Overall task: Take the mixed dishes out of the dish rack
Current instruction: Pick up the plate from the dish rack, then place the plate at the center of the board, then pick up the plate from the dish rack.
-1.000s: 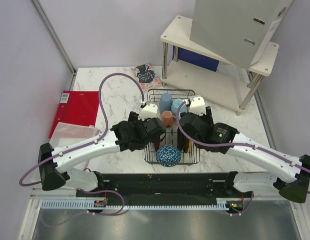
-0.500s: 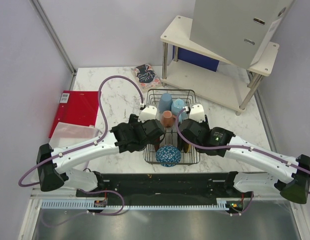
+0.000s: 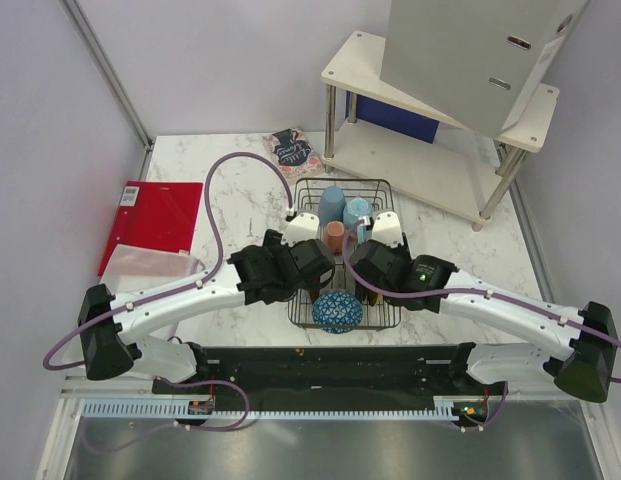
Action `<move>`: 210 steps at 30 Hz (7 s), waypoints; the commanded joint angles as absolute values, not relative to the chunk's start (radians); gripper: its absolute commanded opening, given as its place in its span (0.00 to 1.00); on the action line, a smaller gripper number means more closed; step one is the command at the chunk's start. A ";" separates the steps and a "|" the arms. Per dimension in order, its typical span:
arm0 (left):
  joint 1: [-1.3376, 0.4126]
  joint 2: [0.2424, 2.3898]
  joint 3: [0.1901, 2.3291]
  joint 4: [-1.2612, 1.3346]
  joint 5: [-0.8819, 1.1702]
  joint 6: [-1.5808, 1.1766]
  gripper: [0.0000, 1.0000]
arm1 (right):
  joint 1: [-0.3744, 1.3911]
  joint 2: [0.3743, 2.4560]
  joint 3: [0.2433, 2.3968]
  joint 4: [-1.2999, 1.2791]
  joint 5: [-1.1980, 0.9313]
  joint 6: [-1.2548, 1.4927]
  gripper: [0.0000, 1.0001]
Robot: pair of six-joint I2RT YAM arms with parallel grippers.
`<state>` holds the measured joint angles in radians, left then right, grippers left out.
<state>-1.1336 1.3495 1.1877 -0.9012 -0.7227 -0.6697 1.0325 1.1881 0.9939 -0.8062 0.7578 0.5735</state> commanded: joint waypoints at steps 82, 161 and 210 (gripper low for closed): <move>-1.103 0.756 0.807 -0.127 -0.371 -0.555 0.74 | 0.999 0.859 0.986 -0.193 0.235 0.689 0.00; 0.086 2.341 1.925 -0.347 0.229 -0.888 0.02 | 0.986 0.795 0.847 -0.437 0.563 0.449 0.87; -0.445 1.296 0.970 -0.482 -0.236 -0.893 0.99 | 1.000 1.212 1.077 -0.712 0.802 0.495 0.87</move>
<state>-0.4313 1.3594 1.0801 -0.5240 -0.1841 -0.7910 0.9878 1.1786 0.9970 -0.6018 0.7319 0.4904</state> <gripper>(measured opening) 0.991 0.904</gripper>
